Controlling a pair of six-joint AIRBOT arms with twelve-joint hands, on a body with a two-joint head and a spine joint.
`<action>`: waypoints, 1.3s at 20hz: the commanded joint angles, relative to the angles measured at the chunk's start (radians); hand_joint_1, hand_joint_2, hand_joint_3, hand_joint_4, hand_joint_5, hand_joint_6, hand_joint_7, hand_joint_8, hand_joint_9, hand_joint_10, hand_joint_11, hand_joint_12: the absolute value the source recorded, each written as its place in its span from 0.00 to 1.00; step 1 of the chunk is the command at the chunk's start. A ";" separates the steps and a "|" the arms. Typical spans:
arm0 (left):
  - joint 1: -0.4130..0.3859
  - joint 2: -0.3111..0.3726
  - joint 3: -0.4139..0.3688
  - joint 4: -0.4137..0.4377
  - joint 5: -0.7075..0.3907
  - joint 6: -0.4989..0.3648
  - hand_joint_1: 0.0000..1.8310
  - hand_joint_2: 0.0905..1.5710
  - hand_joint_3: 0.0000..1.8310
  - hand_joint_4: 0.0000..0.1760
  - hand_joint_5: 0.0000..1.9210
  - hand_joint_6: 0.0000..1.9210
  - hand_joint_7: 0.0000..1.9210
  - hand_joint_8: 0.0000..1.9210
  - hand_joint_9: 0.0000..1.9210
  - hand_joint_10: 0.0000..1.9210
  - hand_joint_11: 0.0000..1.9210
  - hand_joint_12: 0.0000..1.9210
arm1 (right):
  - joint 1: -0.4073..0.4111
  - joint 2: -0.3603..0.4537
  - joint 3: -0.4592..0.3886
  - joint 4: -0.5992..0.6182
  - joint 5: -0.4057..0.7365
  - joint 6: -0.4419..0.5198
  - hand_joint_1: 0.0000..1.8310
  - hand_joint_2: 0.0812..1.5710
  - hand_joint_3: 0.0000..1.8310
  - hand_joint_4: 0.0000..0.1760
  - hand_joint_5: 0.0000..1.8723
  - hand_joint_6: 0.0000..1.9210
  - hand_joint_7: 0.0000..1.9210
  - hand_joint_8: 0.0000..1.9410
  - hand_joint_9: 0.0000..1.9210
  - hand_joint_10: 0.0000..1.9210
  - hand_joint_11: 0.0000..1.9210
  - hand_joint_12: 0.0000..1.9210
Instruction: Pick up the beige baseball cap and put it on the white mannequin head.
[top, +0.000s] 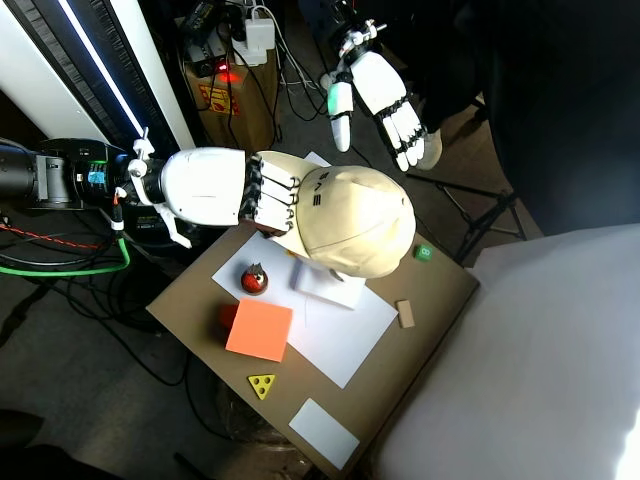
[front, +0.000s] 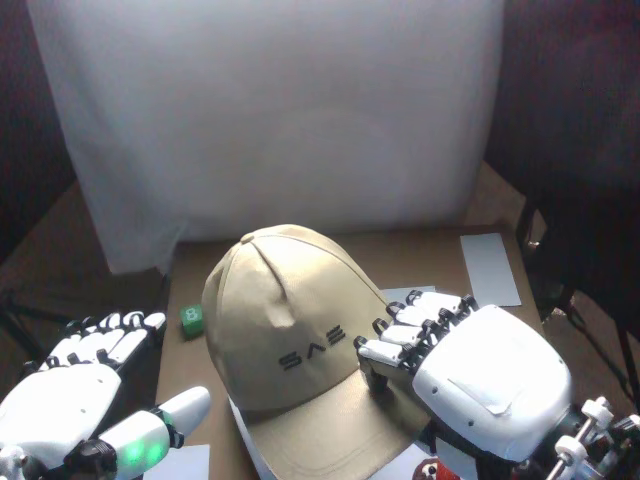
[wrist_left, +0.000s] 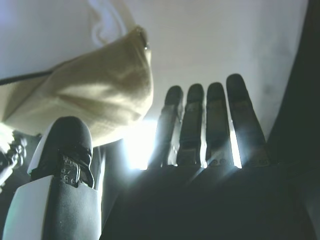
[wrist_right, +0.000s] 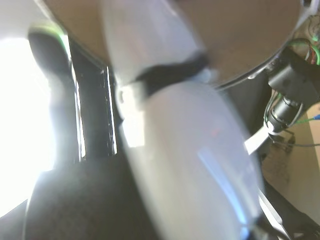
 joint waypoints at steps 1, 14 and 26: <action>-0.007 0.012 -0.003 0.021 -0.111 -0.003 0.00 0.72 0.00 0.00 0.06 0.00 0.05 0.00 0.03 0.00 0.00 0.21 | -0.008 0.005 -0.004 -0.029 0.055 -0.015 0.53 0.65 0.00 0.00 0.39 0.06 0.40 0.03 0.29 0.15 0.18 0.67; -0.111 0.239 -0.286 -0.223 -0.061 0.147 0.00 0.72 0.00 0.00 0.08 0.00 0.07 0.00 0.06 0.01 0.00 0.24 | -0.114 0.072 -0.015 -0.161 -0.021 -0.039 0.14 0.57 0.00 0.80 0.01 0.00 0.01 0.00 0.00 0.00 0.00 0.13; -0.338 0.491 -0.597 -0.672 0.125 0.479 0.00 0.73 0.00 0.00 0.07 0.00 0.05 0.00 0.04 0.00 0.00 0.22 | 0.020 0.328 -0.261 -0.025 -0.373 0.019 0.11 0.53 0.00 0.89 0.00 0.00 0.00 0.00 0.00 0.00 0.00 0.06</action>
